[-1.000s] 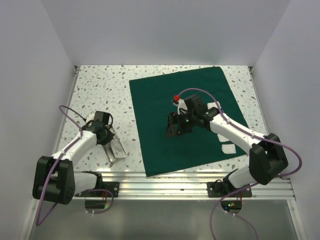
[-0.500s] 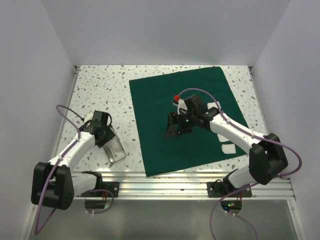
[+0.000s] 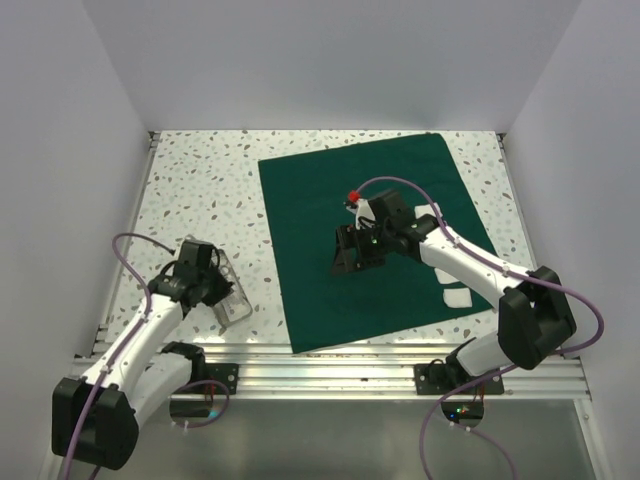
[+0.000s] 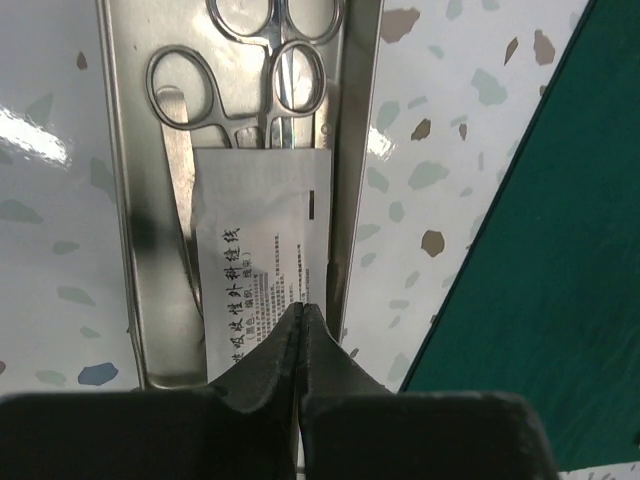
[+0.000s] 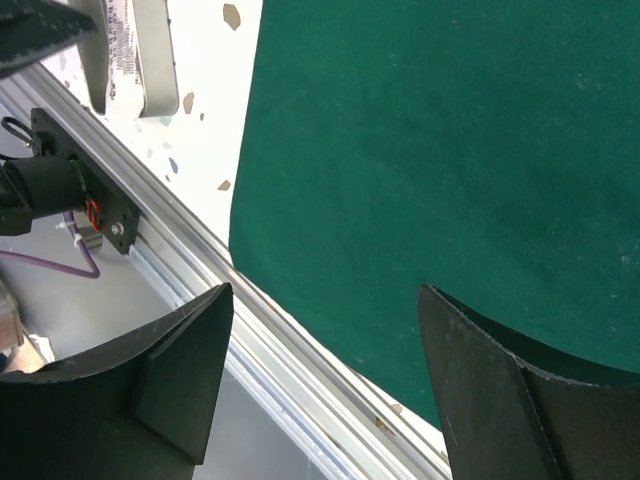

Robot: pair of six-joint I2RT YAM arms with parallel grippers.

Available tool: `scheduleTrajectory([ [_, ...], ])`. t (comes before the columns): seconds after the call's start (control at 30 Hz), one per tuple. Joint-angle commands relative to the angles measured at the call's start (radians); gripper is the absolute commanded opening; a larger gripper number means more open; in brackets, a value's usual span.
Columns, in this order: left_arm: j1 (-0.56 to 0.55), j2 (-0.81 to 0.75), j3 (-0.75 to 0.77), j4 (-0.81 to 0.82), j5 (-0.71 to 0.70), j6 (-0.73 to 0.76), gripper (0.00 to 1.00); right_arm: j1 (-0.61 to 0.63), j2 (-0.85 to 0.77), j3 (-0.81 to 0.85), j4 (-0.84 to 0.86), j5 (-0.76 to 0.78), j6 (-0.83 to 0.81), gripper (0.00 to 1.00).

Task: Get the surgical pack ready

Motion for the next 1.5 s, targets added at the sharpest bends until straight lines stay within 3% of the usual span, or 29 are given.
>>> scheduleTrajectory([
  [0.0, -0.008, -0.027, -0.035, -0.009, 0.065, -0.024, 0.00, -0.002, -0.038, 0.017, -0.010, 0.036, 0.012, 0.78],
  [0.13, -0.012, 0.011, -0.091, 0.034, 0.144, -0.024, 0.00, -0.002, -0.074, 0.011, -0.033, 0.074, 0.011, 0.78],
  [0.23, -0.012, 0.063, -0.082, 0.013, 0.092, -0.016, 0.00, -0.005, -0.095, 0.019, -0.059, 0.143, 0.006, 0.78],
  [0.5, -0.012, 0.195, 0.122, -0.066, -0.034, 0.030, 0.00, -0.053, -0.147, 0.034, -0.135, 0.332, 0.014, 0.78],
  [0.63, -0.019, 0.088, 0.176, -0.061, -0.028, 0.073, 0.01, -0.215, -0.204, 0.005, -0.201, 0.465, 0.038, 0.79],
  [0.7, -0.020, 0.031, 0.179, -0.043, 0.013, 0.120, 0.06, -0.356, -0.222, -0.012, -0.226, 0.527, 0.051, 0.77],
  [0.8, -0.022, -0.010, 0.152, 0.080, 0.185, 0.202, 0.26, -0.517, -0.249, -0.076, -0.223, 0.626, 0.078, 0.77],
  [0.93, -0.034, -0.013, 0.091, 0.247, 0.427, 0.248, 0.45, -0.654, -0.213, -0.158, -0.197, 0.527, 0.132, 0.77],
  [1.03, -0.055, -0.006, 0.077, 0.336, 0.536, 0.227, 0.49, -0.737, -0.197, -0.216, -0.213, 0.460, 0.140, 0.78],
  [1.2, -0.143, 0.009, 0.066, 0.445, 0.559, 0.216, 0.57, -0.809, -0.230, -0.282, -0.238, 0.461, 0.136, 0.79],
  [1.47, -0.192, 0.111, 0.127, 0.514, 0.602, 0.213, 0.57, -0.853, -0.244, -0.279, -0.200, 0.482, 0.147, 0.78],
])
